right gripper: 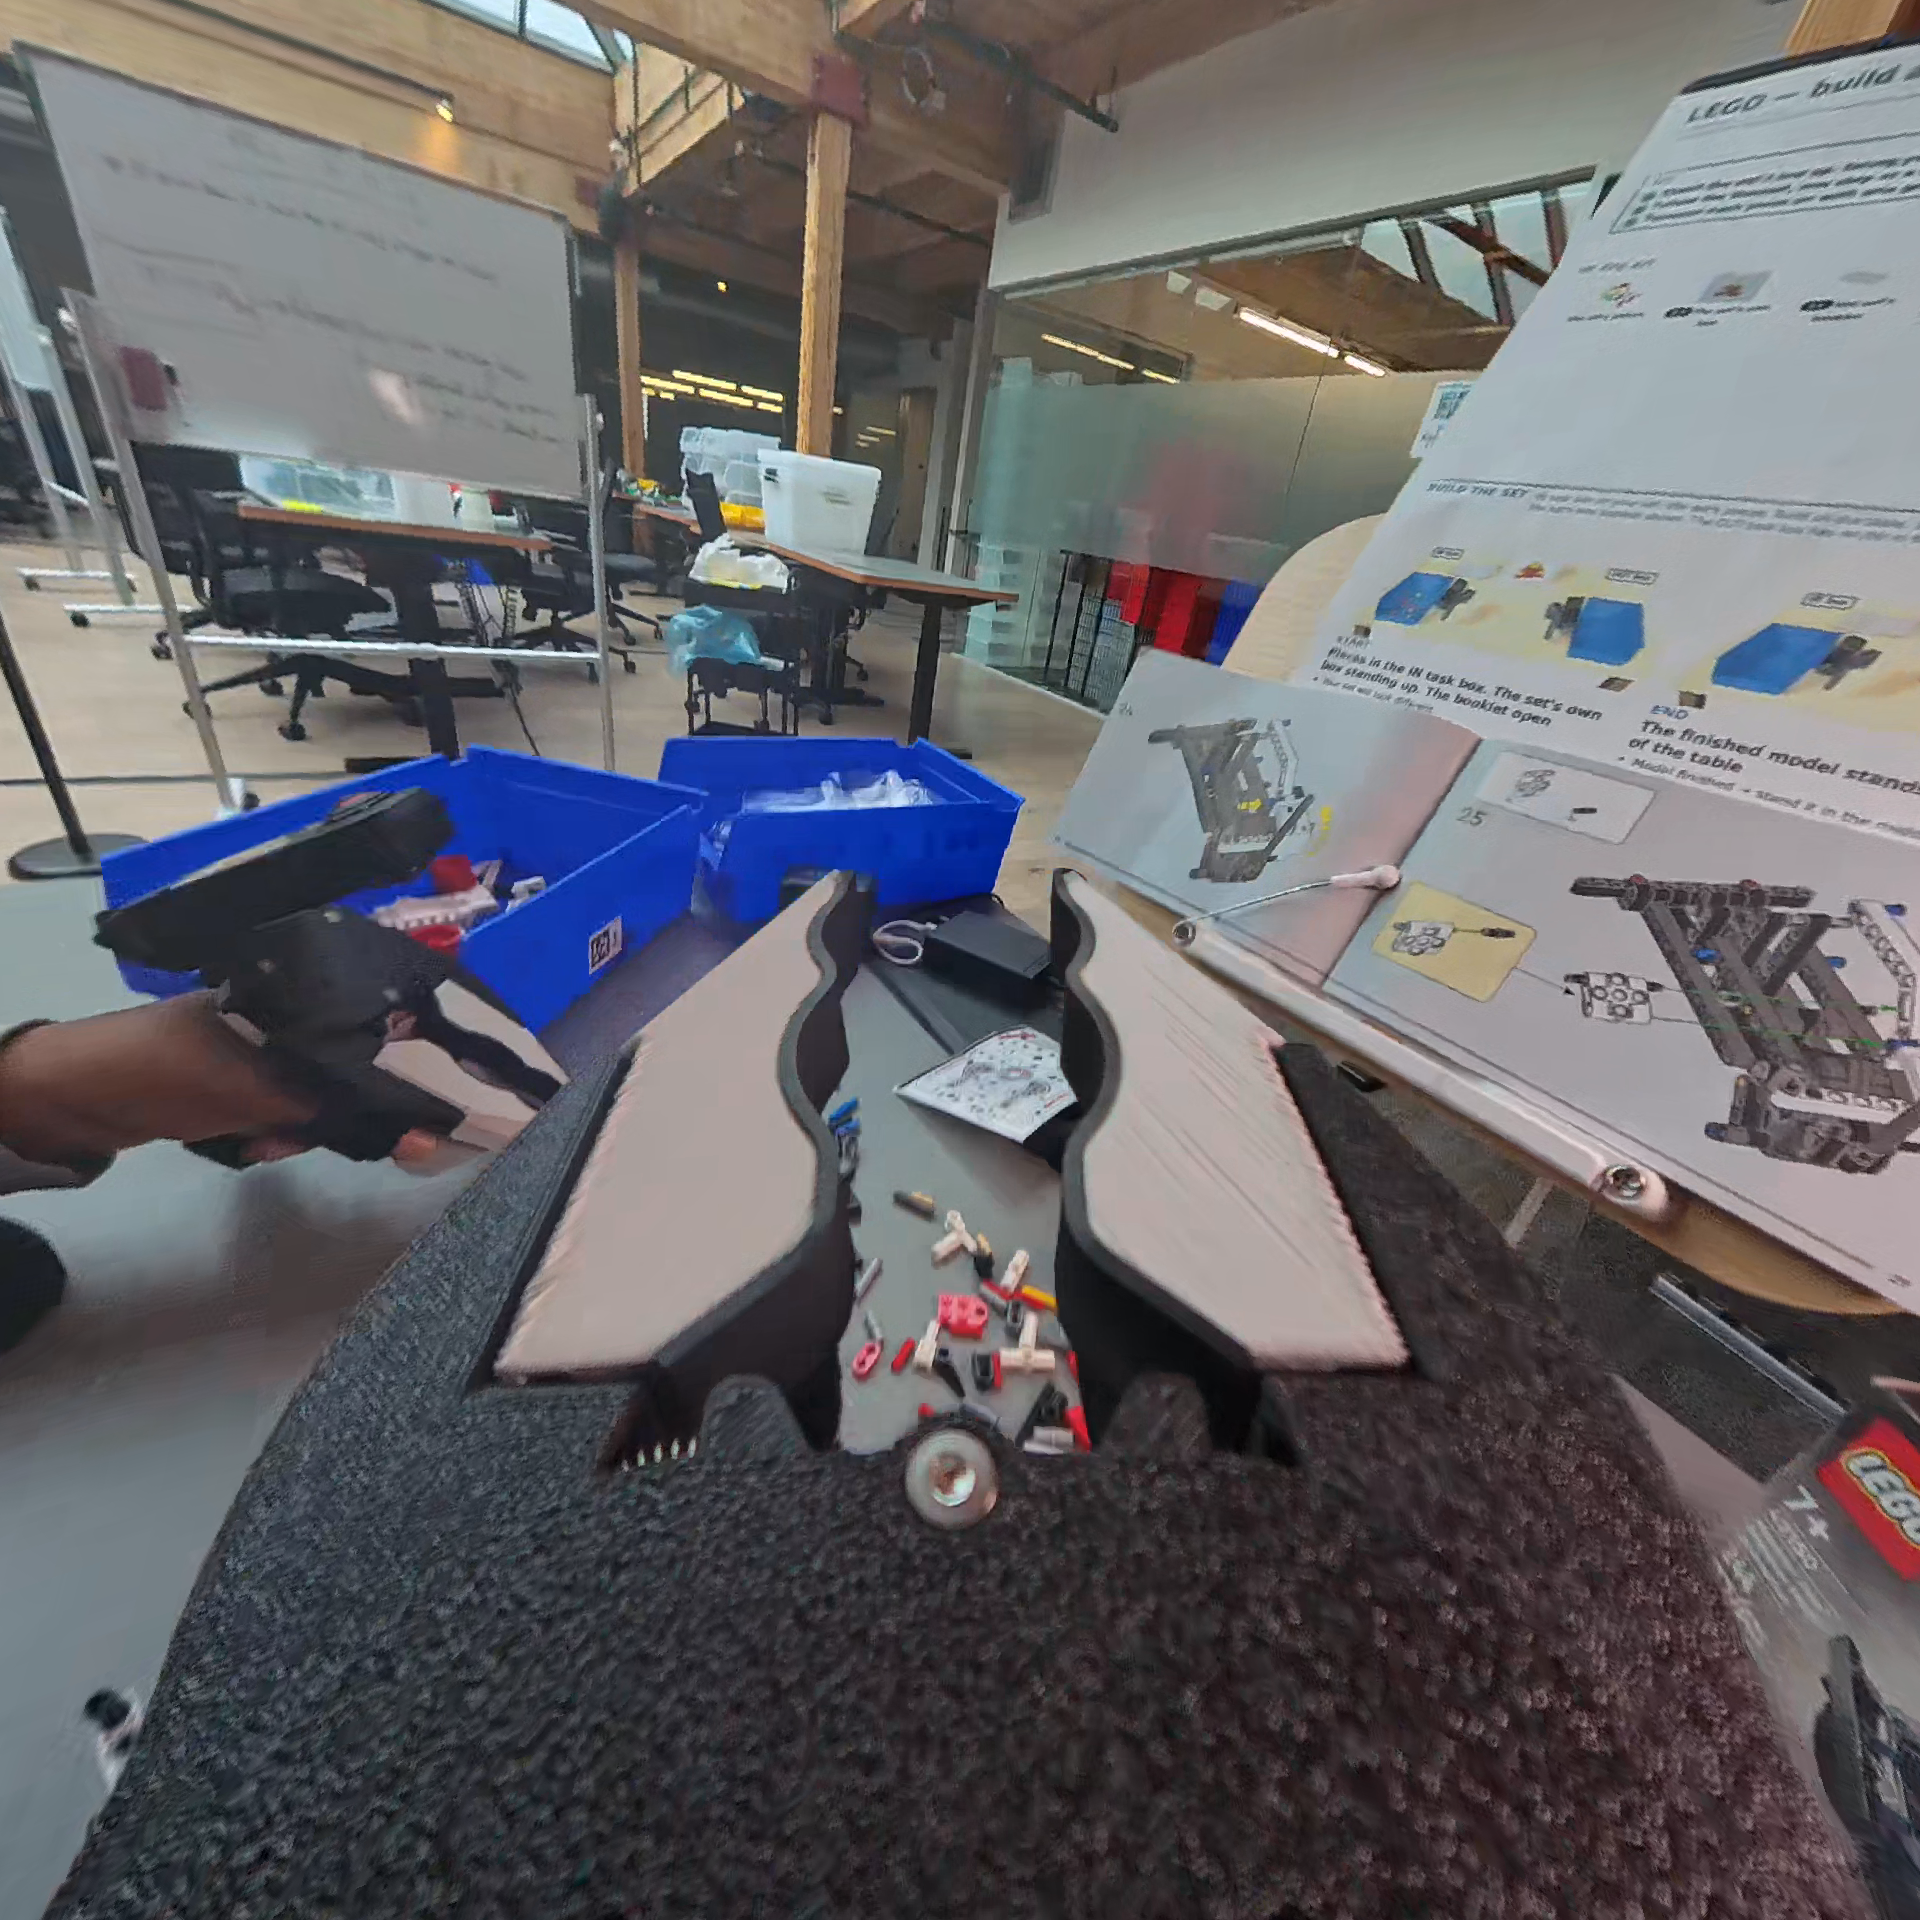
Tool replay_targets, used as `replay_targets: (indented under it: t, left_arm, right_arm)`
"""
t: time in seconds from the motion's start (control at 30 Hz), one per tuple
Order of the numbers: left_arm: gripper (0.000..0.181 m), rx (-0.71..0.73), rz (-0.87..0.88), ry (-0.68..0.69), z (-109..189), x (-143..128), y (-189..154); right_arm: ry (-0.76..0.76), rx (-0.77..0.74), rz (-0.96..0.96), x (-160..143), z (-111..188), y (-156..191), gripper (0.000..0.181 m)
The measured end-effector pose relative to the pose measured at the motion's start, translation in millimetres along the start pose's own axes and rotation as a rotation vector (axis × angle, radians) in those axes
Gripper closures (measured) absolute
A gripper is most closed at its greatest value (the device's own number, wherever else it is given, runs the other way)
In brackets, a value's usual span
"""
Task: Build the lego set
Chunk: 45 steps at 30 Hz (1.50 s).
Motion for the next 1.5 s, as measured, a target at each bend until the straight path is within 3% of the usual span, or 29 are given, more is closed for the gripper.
replay_targets:
  t: [0.1, 0.23, 0.4, 0.5, 0.6, 0.77, 0.83, 0.93, 1.0, 1.13, 1.2, 1.4, 1.5]
  left_arm:
    - [0.166, 0.005, -0.027, 0.073, -15.3, -8.3, 4.2]
    - [0.171, -0.015, -0.054, 0.086, -24.5, -8.7, 4.7]
    - [0.177, -0.04, -0.078, 0.108, -26.5, -6.9, 5.9]
    - [0.177, -0.151, -0.124, 0.059, -10.9, -3.6, -6.4]
    - [0.177, -0.346, -0.163, 0.17, 4.8, -17.2, -31.0]
    - [0.176, -0.409, -0.231, 0.21, 3.9, -30.6, -49.2]
    - [0.164, -0.393, -0.198, 0.151, 3.9, -22.4, -40.0]
    - [0.167, -0.266, -0.039, 0.001, 1.1, 0.1, -11.6]
    - [0.168, -0.153, -0.019, 0.015, -9.4, 2.2, -0.1]
    - [0.168, -0.085, -0.035, 0.095, -28.5, -7.0, 1.5]
    - [0.176, -0.091, -0.049, 0.097, -29.5, -6.9, 0.1]
    - [0.177, -0.056, -0.077, 0.09, -24.5, -6.5, 2.5]
    - [0.177, -0.167, -0.082, 0.057, -1.1, -2.7, -3.8]
  right_arm:
    - [0.104, -0.001, 0.018, -31.4, 33.5, 25.0, 0.145]
    - [0.199, -0.061, -0.105, -79.4, 95.5, 46.3, 0.146]
    - [0.177, -0.203, -0.233, -119.2, 144.9, 49.3, 0.154]
    - [0.172, -0.241, -0.263, -123.3, 149.2, 41.0, 0.156]
    - [0.17, -0.247, -0.175, -122.1, 148.3, 40.5, 0.157]
    - [0.219, -0.224, -0.143, -132.4, 144.3, 44.6, 0.157]
    - [0.221, -0.219, -0.148, -133.5, 143.7, 45.2, 0.157]
    - [0.221, -0.227, -0.141, -133.3, 144.8, 44.7, 0.157]
    - [0.225, -0.228, -0.144, -134.5, 144.8, 44.2, 0.158]
    - [0.238, -0.223, -0.144, -137.3, 144.0, 44.5, 0.158]
    - [0.241, -0.221, -0.14, -137.7, 144.1, 44.7, 0.159]
    - [0.253, -0.215, -0.14, -140.4, 143.8, 44.2, 0.16]
    - [0.246, -0.222, -0.124, -137.8, 146.4, 44.0, 0.16]
Point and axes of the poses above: each gripper's, where its closed fingertips meet, z back along the fingers, x out of its top, y = z × x across the jaws, the point moved 7 cm from there along z, back along the fingers, and after that the axes turned 2 degrees about y, right-handed, at the moved point
